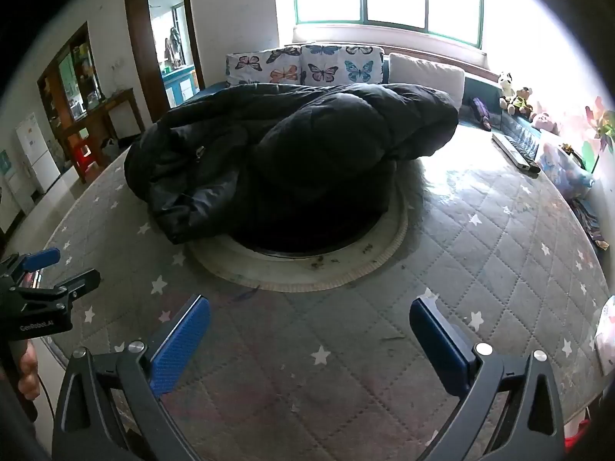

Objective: Fold large clothes

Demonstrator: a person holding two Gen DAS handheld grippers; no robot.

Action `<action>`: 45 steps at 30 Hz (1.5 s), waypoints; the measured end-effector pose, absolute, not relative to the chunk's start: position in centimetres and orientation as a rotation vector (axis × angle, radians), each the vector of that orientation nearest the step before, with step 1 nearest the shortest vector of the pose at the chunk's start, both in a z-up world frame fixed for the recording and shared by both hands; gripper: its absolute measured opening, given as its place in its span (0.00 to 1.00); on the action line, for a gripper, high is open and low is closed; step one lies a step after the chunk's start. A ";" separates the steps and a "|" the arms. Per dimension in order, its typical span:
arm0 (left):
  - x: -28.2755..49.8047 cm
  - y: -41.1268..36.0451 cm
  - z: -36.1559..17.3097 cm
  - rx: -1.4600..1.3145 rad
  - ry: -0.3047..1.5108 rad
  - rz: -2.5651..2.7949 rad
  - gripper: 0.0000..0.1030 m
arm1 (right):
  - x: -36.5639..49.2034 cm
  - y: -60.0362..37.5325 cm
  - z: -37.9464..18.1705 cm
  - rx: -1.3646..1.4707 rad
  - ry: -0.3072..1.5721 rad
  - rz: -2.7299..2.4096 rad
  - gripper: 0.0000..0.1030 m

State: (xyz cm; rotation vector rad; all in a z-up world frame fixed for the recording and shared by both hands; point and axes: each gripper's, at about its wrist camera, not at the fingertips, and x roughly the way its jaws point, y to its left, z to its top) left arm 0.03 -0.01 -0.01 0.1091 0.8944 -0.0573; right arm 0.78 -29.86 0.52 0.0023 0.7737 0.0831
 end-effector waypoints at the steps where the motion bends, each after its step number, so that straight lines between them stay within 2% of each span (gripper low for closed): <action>1: 0.0 0.0 0.0 0.104 0.897 -0.061 1.00 | 0.8 -29.9 0.5 0.001 0.773 0.082 1.00; 45: 0.4 -0.3 0.3 0.107 0.907 -0.068 1.00 | 1.1 -29.1 0.4 -0.024 0.769 0.093 1.00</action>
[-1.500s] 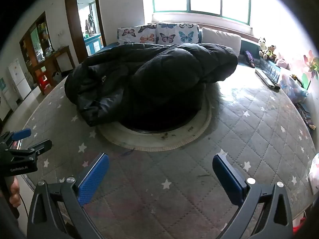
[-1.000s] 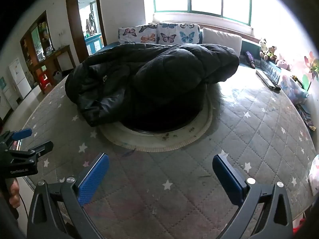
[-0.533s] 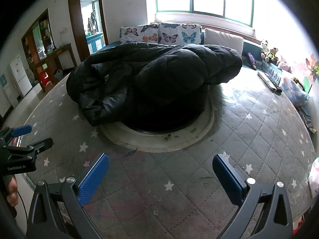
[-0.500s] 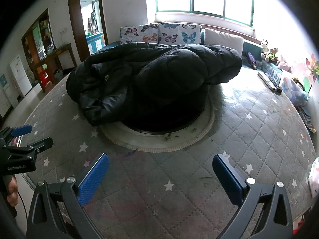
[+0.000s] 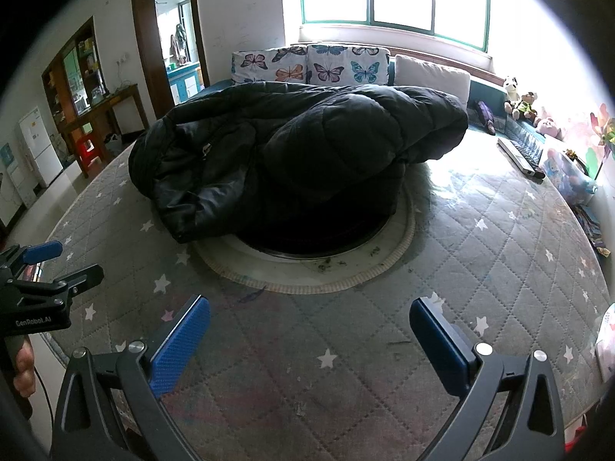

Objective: Fold large clothes

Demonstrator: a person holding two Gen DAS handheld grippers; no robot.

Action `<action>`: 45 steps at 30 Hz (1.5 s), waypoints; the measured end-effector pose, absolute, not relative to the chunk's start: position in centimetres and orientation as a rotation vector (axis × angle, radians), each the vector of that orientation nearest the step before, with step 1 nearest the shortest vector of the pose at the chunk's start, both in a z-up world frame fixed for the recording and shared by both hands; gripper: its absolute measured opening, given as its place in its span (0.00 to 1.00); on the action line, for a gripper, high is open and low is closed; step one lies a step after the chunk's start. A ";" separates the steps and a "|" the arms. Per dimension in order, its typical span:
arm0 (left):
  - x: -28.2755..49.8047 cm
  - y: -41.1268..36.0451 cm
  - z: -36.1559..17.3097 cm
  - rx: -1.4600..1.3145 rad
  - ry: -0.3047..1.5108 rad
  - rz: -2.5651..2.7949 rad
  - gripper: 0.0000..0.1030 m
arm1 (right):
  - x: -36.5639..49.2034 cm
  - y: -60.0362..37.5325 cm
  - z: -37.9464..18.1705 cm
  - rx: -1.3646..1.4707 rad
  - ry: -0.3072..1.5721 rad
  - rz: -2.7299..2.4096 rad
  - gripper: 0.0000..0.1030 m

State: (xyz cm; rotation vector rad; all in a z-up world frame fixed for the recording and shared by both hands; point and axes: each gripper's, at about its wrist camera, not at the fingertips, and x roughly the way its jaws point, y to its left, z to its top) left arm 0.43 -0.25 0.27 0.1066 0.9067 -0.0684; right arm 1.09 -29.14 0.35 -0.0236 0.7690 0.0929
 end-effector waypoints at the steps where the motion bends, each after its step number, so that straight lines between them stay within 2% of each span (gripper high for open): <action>1: 0.4 -0.2 0.3 0.106 0.908 -0.069 1.00 | 1.1 -29.1 0.3 -0.024 0.768 0.093 1.00; 45: 1.6 0.2 -0.6 0.120 0.938 -0.038 1.00 | 1.7 -28.7 -0.4 -0.019 0.790 0.134 1.00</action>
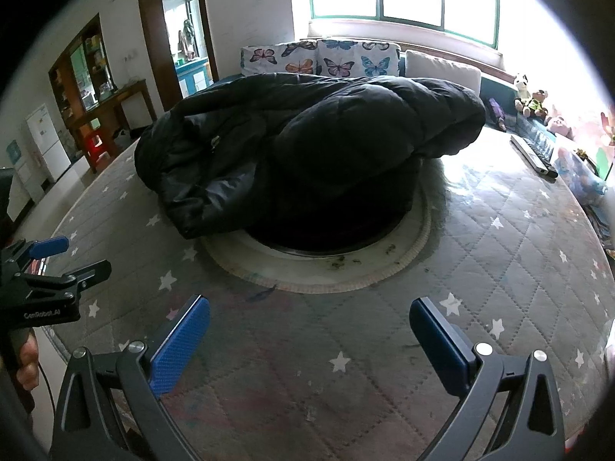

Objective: Fold large clothes
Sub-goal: 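Reach both grippers to the black jacket and grasp its edges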

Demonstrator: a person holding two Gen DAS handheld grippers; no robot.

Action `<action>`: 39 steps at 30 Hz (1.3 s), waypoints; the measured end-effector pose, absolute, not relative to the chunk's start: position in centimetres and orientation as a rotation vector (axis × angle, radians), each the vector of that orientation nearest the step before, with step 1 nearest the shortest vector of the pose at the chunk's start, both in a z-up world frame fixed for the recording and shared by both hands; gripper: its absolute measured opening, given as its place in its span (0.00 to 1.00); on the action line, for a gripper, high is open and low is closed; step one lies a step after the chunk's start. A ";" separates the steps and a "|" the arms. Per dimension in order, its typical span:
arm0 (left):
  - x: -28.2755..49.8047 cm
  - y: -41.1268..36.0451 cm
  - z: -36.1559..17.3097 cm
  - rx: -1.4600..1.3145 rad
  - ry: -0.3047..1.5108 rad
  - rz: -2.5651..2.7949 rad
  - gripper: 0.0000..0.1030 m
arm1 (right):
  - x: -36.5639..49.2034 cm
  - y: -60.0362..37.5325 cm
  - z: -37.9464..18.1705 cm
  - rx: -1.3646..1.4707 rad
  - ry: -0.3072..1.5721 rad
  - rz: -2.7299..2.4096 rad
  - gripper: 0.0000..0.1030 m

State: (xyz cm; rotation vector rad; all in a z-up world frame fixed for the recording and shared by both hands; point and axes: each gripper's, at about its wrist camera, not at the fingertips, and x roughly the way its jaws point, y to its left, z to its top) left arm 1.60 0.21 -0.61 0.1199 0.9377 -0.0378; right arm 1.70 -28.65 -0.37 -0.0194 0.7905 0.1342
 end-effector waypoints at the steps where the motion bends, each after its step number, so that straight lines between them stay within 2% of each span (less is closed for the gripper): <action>1: 1.7 0.3 -0.6 0.119 0.938 -0.038 1.00 | 1.8 -28.7 -0.3 -0.018 0.792 0.135 1.00; 18: 4.5 2.3 0.1 0.121 0.926 -0.028 1.00 | 3.6 -27.5 0.6 -0.090 0.783 0.176 1.00; 29: 10.1 3.7 3.9 0.136 0.842 -0.055 1.00 | 6.7 -24.7 1.6 -0.155 0.766 0.263 1.00; 34: 12.9 2.9 5.0 0.120 0.834 -0.172 0.92 | 8.7 -22.3 1.6 -0.196 0.762 0.311 0.99; 37: 14.5 1.7 4.4 0.140 0.854 -0.236 0.83 | 10.2 -21.3 1.0 -0.205 0.779 0.332 0.92; 39: 15.6 1.1 3.6 0.146 0.866 -0.277 0.73 | 11.2 -20.8 0.4 -0.199 0.800 0.345 0.87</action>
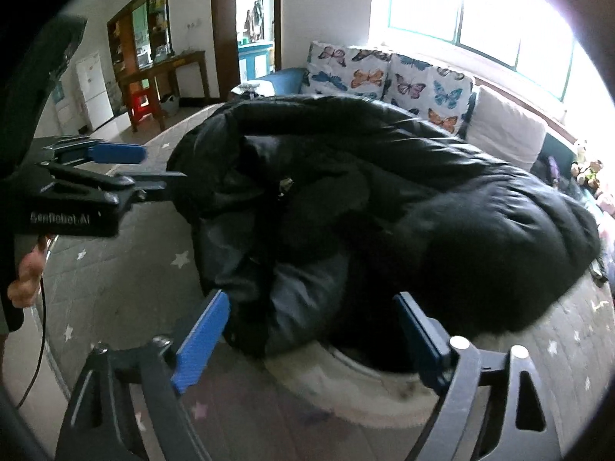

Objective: Fold large clothes
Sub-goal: 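Reach both grippers to the black jacket and grasp its edges, then lift the jacket with both grippers and shake it out flat onto the bed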

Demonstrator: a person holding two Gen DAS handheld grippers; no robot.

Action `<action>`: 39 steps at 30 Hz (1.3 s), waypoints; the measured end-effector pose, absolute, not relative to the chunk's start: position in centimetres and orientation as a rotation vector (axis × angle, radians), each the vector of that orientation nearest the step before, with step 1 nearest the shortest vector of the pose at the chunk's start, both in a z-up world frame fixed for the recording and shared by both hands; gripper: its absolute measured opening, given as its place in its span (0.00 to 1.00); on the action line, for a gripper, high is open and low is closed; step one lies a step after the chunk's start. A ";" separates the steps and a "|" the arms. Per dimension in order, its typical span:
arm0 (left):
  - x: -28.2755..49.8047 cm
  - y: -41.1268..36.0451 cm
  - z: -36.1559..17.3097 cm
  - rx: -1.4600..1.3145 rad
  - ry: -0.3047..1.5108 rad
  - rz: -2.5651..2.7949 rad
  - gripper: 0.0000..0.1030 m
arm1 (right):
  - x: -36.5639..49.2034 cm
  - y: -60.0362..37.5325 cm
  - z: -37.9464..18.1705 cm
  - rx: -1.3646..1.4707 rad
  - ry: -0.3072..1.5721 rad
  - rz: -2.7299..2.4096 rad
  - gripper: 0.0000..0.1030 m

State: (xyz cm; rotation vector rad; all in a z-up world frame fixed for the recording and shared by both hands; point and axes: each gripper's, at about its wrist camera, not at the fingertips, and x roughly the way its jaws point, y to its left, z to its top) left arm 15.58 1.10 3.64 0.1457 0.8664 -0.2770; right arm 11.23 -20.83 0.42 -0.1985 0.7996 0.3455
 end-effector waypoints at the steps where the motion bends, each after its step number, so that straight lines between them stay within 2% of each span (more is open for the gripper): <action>1: 16.3 0.7 3.3 0.147 0.874 -0.308 0.71 | 11.9 -20.6 0.0 -0.198 0.812 0.350 0.86; 4: 18.3 -0.2 1.9 0.130 0.903 -0.384 0.66 | 13.0 -20.3 -1.4 -0.216 0.846 0.335 0.79; 5: 18.8 -0.5 1.4 0.129 0.914 -0.402 0.61 | 13.4 -20.3 -1.9 -0.225 0.854 0.318 0.73; 7: 19.8 -0.9 0.3 0.143 0.931 -0.416 0.47 | 13.5 -20.5 -2.2 -0.242 0.857 0.285 0.62; 9: 20.2 -1.3 -0.5 0.157 0.944 -0.413 0.21 | 13.0 -21.1 -1.8 -0.232 0.846 0.278 0.47; 12: 20.0 -1.1 -0.8 0.116 0.958 -0.435 0.11 | 11.9 -21.6 -0.7 -0.205 0.828 0.283 0.31; 17: 16.8 -1.1 1.5 0.114 0.902 -0.457 0.08 | 9.3 -21.7 1.2 -0.200 0.785 0.311 0.23; 27: 6.3 -0.6 7.7 0.228 0.782 -0.481 0.08 | 3.1 -22.7 5.0 -0.221 0.714 0.433 0.20; 31: 2.5 0.2 7.6 0.245 0.814 -0.517 0.08 | 2.4 -23.1 4.4 -0.229 0.757 0.474 0.18; 39: -1.5 1.5 3.4 0.257 0.968 -0.564 0.09 | 2.5 -22.6 0.1 -0.279 0.955 0.533 0.19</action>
